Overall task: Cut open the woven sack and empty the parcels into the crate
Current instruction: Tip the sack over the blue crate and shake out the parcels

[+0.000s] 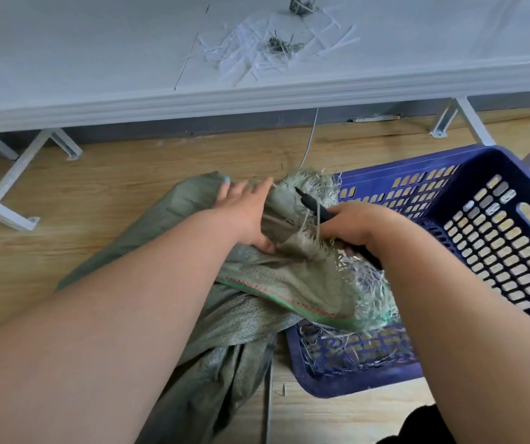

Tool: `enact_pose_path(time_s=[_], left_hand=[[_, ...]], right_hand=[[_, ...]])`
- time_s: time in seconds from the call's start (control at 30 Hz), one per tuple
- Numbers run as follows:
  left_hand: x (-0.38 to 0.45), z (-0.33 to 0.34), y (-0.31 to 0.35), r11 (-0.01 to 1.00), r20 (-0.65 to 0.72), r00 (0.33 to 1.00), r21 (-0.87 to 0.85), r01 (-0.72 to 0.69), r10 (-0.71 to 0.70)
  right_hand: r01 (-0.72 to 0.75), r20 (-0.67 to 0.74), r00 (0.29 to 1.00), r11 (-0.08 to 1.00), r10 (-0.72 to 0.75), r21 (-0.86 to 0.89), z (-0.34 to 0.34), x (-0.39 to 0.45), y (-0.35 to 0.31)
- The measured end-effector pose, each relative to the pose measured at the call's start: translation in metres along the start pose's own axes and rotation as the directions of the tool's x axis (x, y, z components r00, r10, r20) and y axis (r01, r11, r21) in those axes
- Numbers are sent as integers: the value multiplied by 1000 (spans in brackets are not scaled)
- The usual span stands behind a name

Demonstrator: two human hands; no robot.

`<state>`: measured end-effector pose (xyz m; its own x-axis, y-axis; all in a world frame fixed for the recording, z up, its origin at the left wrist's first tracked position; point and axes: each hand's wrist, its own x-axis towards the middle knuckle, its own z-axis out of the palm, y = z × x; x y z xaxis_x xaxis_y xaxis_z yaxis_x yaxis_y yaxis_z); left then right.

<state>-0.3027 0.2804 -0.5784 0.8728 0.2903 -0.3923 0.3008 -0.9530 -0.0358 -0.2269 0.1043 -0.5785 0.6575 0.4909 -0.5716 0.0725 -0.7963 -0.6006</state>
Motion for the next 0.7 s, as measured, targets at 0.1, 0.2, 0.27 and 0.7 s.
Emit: enact_pose_path(time_s=[0.1, 0.2, 0.27, 0.7], left_hand=[[4, 11, 3, 995, 33, 998, 89, 53, -56], [2, 13, 7, 999, -59, 998, 1, 35, -35], [-3, 17, 12, 994, -99, 994, -87, -59, 51], [-15, 15, -4, 794, -90, 984, -581, -179, 157]], right_hand=[[63, 51, 997, 998, -62, -25, -20, -9, 4], [159, 7, 987, 986, -160, 53, -35, -10, 0], [230, -84, 971, 970, -223, 82, -33, -8, -9], [-8, 40, 999, 985, 15, -173, 24, 9, -8]])
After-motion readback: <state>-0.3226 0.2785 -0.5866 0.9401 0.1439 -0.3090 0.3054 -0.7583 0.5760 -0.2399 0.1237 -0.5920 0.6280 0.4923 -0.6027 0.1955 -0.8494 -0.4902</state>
